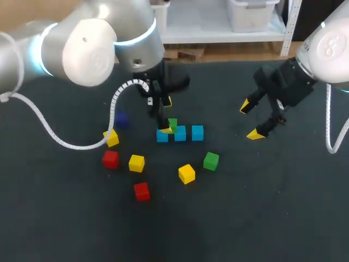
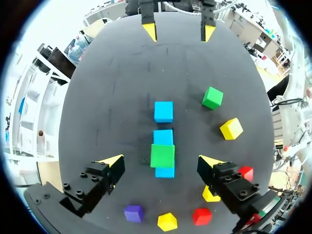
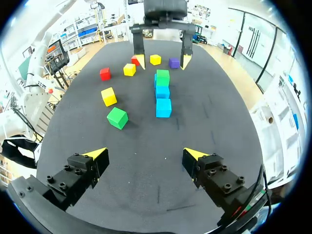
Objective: Place the blue cubes, place green cubes on the blue cubes, place the yellow cubes on the green cubes, then place the red cubes on the yellow cubes, and place purple cube on the red cubes.
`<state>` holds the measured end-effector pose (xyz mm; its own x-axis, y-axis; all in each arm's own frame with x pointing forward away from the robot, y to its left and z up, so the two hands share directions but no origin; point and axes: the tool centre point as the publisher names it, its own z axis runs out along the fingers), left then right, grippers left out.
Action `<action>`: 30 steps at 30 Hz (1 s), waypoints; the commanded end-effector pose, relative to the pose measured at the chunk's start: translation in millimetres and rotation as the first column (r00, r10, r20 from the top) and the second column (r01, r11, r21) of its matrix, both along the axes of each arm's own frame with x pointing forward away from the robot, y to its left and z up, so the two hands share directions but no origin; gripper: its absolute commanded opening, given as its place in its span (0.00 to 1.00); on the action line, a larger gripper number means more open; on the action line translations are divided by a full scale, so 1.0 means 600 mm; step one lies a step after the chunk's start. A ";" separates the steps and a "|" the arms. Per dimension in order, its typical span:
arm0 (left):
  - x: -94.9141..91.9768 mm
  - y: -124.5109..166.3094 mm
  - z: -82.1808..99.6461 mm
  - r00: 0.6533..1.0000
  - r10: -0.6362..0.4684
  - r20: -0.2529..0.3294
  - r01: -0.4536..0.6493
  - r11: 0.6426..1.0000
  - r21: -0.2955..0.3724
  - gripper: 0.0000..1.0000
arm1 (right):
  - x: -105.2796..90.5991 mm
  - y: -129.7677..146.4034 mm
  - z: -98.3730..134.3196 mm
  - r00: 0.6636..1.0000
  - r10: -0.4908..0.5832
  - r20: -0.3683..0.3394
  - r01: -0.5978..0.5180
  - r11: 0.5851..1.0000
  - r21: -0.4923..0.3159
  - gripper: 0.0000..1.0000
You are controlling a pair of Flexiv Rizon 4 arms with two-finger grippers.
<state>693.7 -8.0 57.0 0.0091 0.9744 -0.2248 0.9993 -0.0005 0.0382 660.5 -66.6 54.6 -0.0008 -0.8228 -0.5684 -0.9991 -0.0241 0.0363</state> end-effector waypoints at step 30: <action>-0.114 0.150 0.069 0.991 -0.117 0.067 0.123 0.987 -0.100 1.00 | 0.001 0.000 -0.001 1.000 0.001 -0.001 -0.001 1.000 0.002 1.00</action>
<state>635.8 68.3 95.0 0.1355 0.9489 -0.2849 0.9896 -0.1155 0.0859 660.5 -66.6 54.6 -0.0008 -0.8228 -0.5684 -0.9991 -0.0241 0.0363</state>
